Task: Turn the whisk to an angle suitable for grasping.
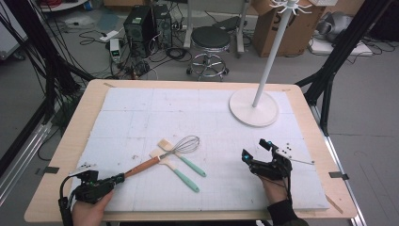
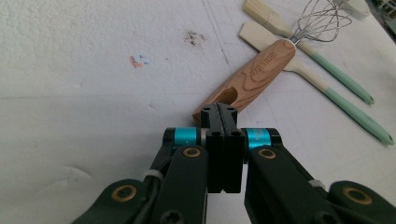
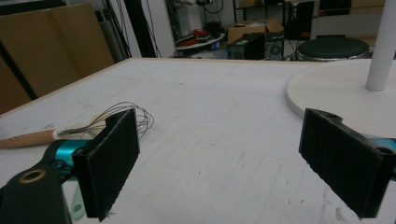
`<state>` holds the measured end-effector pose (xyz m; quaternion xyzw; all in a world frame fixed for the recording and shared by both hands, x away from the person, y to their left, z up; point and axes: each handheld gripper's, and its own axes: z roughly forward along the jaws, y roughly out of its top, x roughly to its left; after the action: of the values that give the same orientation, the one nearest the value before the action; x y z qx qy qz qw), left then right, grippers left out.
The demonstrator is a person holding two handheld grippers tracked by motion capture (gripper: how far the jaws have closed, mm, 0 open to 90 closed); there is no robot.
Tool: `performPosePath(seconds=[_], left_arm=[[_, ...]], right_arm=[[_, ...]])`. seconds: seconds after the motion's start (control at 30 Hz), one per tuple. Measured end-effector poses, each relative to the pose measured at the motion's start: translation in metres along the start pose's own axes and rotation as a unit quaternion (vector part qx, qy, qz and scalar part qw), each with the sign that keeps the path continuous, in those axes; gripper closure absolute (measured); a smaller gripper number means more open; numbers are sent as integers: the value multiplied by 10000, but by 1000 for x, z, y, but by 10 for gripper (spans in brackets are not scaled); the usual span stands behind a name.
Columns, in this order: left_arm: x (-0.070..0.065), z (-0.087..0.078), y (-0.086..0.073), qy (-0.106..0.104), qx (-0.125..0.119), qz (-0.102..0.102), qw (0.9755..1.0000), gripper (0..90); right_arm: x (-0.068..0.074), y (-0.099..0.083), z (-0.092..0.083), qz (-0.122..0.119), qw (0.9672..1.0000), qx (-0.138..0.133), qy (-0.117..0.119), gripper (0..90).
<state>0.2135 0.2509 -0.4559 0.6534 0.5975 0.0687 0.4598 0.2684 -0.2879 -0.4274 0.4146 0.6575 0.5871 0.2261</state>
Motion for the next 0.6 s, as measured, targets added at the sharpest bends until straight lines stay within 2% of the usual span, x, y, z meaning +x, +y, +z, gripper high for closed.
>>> performPosePath(seconds=[0.13, 0.2, 0.33, 0.47, 0.6], left_arm=[[-2, 2, 5, 3, 37, 32, 10000, 900], [-7, 7, 10, 81, 55, 94, 9999, 900], [-8, 6, 8, 136, 30, 120, 9998, 900], [-2, 1, 3, 189, -27, -47, 9998, 900], [-1, 1, 3, 241, 4, -71, 9997, 900]], right_arm=[[0, 0, 0, 10, 10000, -5, -9, 115], [0, 0, 0, -1, 10000, 5, -19, 116], [-1, 0, -1, 22, 10000, 6, -23, 116], [-2, 0, -2, 38, 10000, 8, -28, 116], [-1, 0, -2, 16, 10000, -6, -31, 116]])
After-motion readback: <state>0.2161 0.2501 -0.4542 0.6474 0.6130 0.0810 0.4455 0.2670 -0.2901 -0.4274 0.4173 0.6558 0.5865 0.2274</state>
